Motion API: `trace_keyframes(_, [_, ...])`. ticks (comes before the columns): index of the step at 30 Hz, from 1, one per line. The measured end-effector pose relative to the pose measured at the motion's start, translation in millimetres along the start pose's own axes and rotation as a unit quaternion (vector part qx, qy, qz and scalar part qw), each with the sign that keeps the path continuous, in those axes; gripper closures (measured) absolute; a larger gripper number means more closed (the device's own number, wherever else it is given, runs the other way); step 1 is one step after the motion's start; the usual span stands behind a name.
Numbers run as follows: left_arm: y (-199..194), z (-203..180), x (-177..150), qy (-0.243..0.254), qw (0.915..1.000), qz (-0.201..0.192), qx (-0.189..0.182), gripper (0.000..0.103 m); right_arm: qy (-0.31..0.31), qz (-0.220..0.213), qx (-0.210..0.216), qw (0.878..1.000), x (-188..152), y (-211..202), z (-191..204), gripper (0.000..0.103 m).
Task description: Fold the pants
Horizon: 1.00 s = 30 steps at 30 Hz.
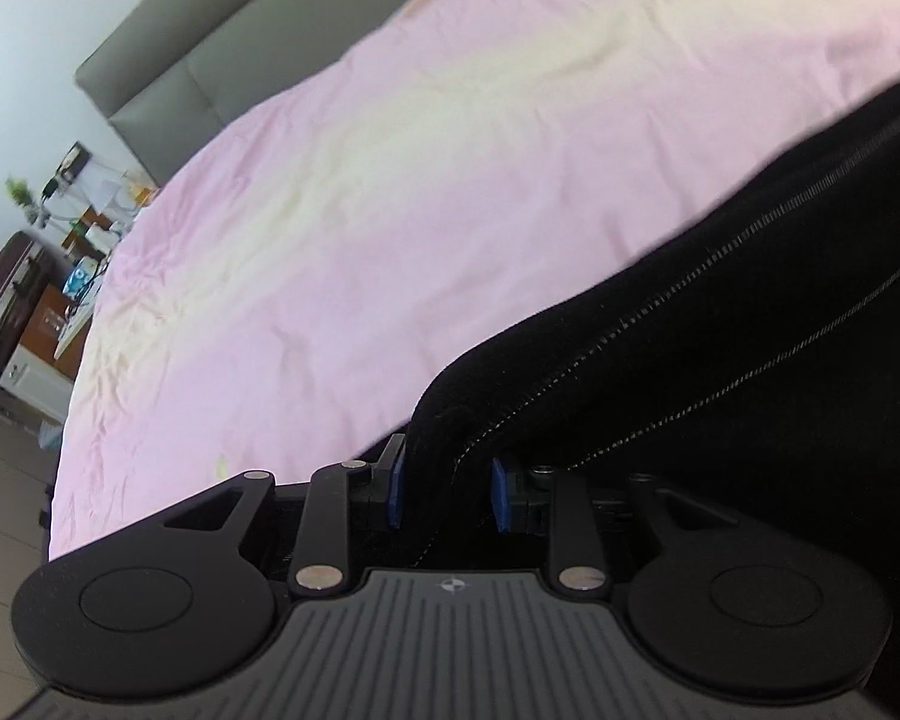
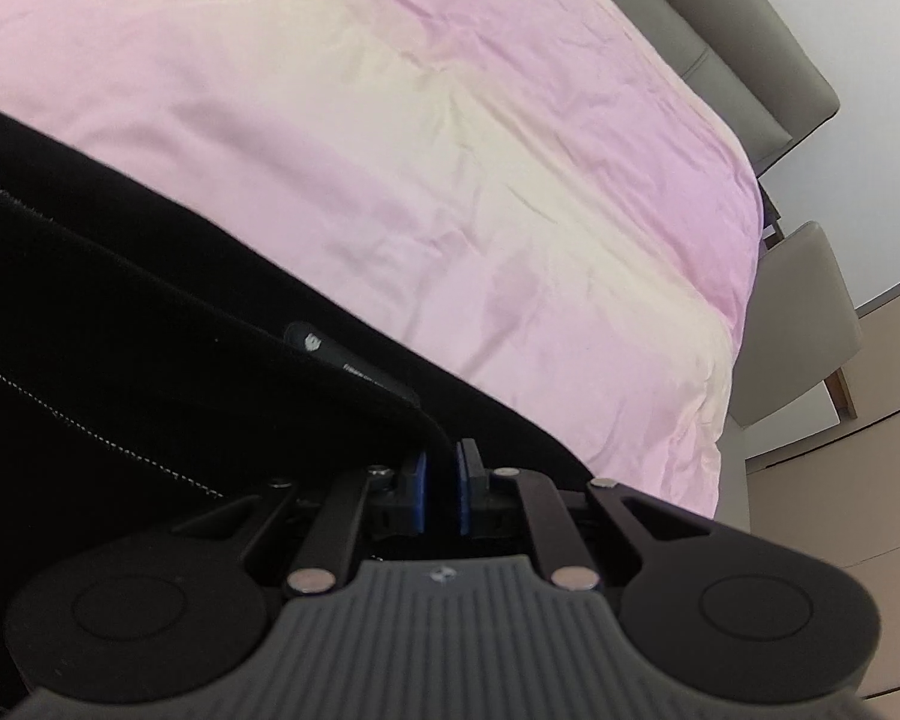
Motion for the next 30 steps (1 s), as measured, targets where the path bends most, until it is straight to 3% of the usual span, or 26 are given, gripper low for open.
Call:
trace_keyframes(4, [-12, 18, 18, -0.030, 0.9995, 0.006, 0.000, 0.072, 0.021, -0.007, -0.001, 1.000, 17, -7, -11, 0.100])
trace_keyframes(6, [-6, 19, 22, -0.017, 0.9996, 0.022, -0.003, 0.072, 0.029, -0.003, -0.003, 1.000, 26, -3, -10, 0.100])
trace_keyframes(10, [45, 7, 24, -0.009, 0.9971, 0.072, -0.021, 0.071, 0.027, -0.003, -0.009, 1.000, 35, 14, 4, 0.099])
trace_keyframes(13, [63, -2, 18, 0.004, 0.9965, 0.081, -0.019, 0.065, 0.027, 0.003, -0.017, 0.999, 36, 30, 14, 0.099])
trace_keyframes(16, [64, -6, 14, 0.030, 0.9964, 0.079, -0.001, 0.046, 0.020, 0.018, -0.016, 1.000, 32, 43, 19, 0.098])
trace_keyframes(18, [63, -3, 12, 0.045, 0.9962, 0.075, 0.008, 0.025, 0.013, 0.015, -0.021, 1.000, 32, 44, 19, 0.095])
trace_keyframes(19, [61, 1, 12, 0.048, 0.9963, 0.071, 0.006, 0.022, 0.010, 0.013, -0.026, 1.000, 32, 42, 19, 0.082])
trace_keyframes(20, [58, 6, 12, 0.045, 0.9966, 0.070, 0.000, 0.022, 0.007, 0.006, -0.034, 0.999, 34, 39, 17, 0.060])
trace_keyframes(22, [47, 19, 12, 0.022, 0.9972, 0.069, -0.016, 0.022, 0.003, -0.015, -0.042, 0.999, 39, 27, 14, 0.040])
trace_keyframes(26, [7, 55, 11, -0.029, 0.9985, 0.031, -0.034, 0.015, 0.017, -0.026, -0.028, 0.999, 45, -6, 15, 0.038])
trace_keyframes(30, [-30, 93, -14, -0.084, 0.9951, 0.013, -0.051, 0.015, 0.029, -0.033, 0.038, 0.998, 38, -50, 46, 0.033])
Point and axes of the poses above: each gripper's, at about its wrist camera, not at the fingertips, and y roughly the way its jaws point, z to its left, x to its top, the point moved 8 cm from there along y, roughly the way its jaws point, and after that the axes turned 11 degrees about y, right-handed, at the moved point
